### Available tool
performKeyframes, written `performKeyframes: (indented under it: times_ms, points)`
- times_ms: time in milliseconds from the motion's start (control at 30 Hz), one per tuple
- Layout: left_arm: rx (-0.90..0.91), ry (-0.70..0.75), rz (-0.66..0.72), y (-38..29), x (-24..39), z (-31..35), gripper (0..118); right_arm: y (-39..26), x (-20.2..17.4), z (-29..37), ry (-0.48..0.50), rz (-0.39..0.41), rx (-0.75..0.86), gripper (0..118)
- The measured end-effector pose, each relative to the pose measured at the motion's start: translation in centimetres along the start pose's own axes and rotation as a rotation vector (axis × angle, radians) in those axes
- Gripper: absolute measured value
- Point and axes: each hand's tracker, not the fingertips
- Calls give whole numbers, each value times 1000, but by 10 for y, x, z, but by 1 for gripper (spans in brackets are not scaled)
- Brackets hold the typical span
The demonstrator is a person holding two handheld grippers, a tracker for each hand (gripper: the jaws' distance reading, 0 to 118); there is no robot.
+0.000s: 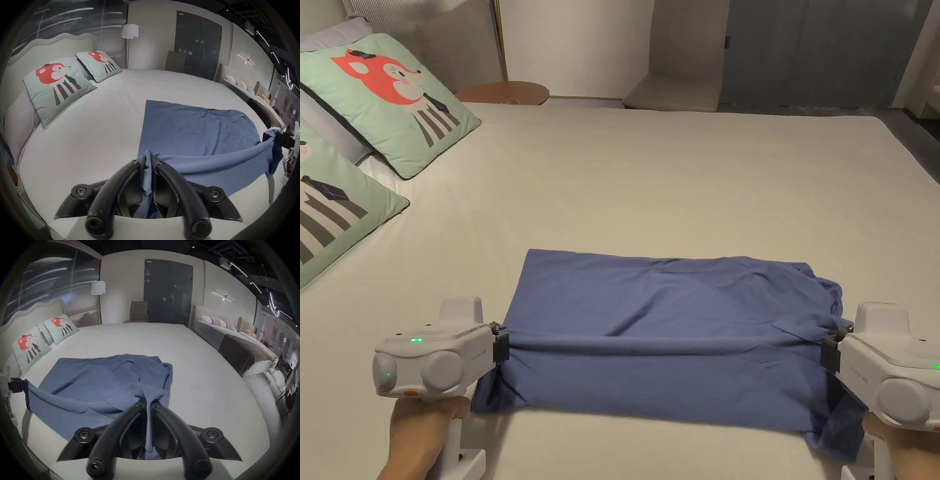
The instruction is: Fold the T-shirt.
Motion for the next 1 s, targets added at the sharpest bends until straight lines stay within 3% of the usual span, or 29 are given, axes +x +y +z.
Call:
performKeyframes:
  times_ms: [300, 533, 567, 633, 733, 800, 1000]
  points:
    - [-140, 61, -58, 4, 8, -67, 3, -2, 1, -75, -29, 4, -143, 3]
    - [-154, 70, -91, 1, 16, -65, 9, -5, 3, -73, -30, -48, -200, 5]
    - [-155, 67, -89, 2, 16, -62, 17, -1, 4, -68, -23, -52, -200, 11]
    - [-140, 51, -25, 11, 16, -50, 63, 4, 5, -56, -9, -63, -156, 53]
    - [-55, -10, 51, 24, 21, -20, 82, 23, 7, -24, 21, -70, -66, 76]
    - [12, -47, 71, 32, 28, 6, 107, 32, 6, 5, 33, -71, 15, 110]
    - [290, -91, 21, 44, 55, 94, 108, 45, -14, 97, 55, -66, 256, 111]
